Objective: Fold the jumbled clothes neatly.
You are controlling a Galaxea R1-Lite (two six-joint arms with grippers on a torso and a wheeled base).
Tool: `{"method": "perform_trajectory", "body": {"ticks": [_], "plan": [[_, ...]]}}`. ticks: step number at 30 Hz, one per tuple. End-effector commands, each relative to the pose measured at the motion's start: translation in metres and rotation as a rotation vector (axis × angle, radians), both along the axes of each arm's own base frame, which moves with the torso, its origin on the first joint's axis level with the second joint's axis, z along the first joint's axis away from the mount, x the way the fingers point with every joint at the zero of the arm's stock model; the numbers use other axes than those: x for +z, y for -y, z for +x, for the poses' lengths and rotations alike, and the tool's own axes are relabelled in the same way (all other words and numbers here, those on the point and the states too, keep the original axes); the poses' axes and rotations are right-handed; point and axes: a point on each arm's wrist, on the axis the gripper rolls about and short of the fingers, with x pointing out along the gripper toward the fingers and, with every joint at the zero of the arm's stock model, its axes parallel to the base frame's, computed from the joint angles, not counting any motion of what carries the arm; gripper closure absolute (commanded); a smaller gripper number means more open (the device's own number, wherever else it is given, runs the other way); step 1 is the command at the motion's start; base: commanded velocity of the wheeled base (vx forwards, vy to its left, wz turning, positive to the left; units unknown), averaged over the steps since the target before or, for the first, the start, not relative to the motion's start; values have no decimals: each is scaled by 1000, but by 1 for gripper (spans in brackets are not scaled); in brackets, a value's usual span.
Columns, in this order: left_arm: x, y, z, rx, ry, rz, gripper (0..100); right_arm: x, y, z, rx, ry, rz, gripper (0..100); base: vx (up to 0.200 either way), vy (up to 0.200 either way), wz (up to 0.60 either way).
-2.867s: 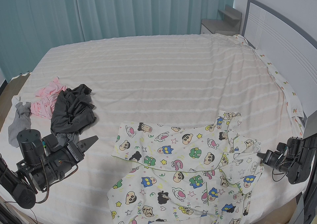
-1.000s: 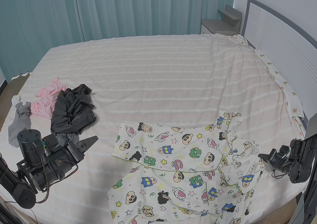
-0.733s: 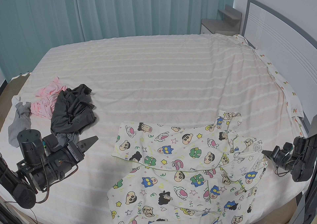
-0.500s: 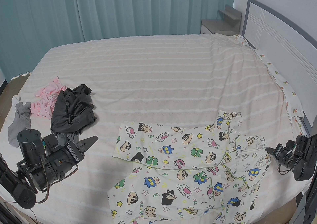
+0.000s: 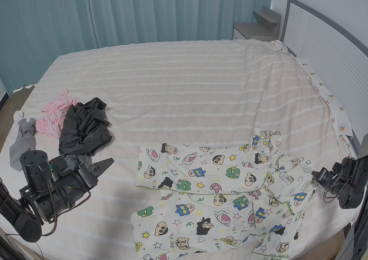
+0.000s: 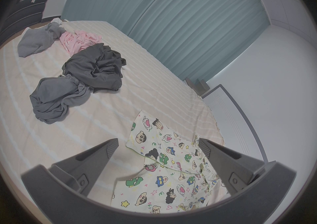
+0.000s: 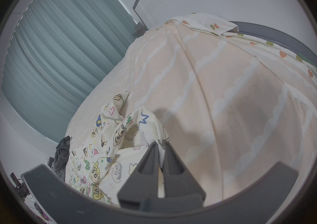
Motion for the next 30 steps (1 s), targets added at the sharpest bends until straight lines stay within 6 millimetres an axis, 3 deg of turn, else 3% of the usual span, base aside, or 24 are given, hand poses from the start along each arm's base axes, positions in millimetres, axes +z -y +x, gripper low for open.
{"method": "perform_trajectory", "body": {"ticks": [1, 12, 13, 22, 30], "plan": [[-1, 0, 0, 0, -2, 1, 0, -3, 3, 3, -6, 11, -5, 100, 0, 0, 0], [-2, 0, 1, 0, -9, 4, 0, 3, 12, 7, -53, 43, -26, 100, 0, 0, 0], [-2, 0, 1, 0, -9, 4, 0, 3, 12, 7, -53, 43, -26, 0, 0, 0, 0], [-3, 0, 1, 0, -15, 5, 0, 0, 8, 5, -26, 33, 45, 0, 0, 0, 0], [-3, 0, 1, 0, -15, 5, 0, -6, 18, 23, -70, 46, 174, 0, 0, 0, 0]]}}
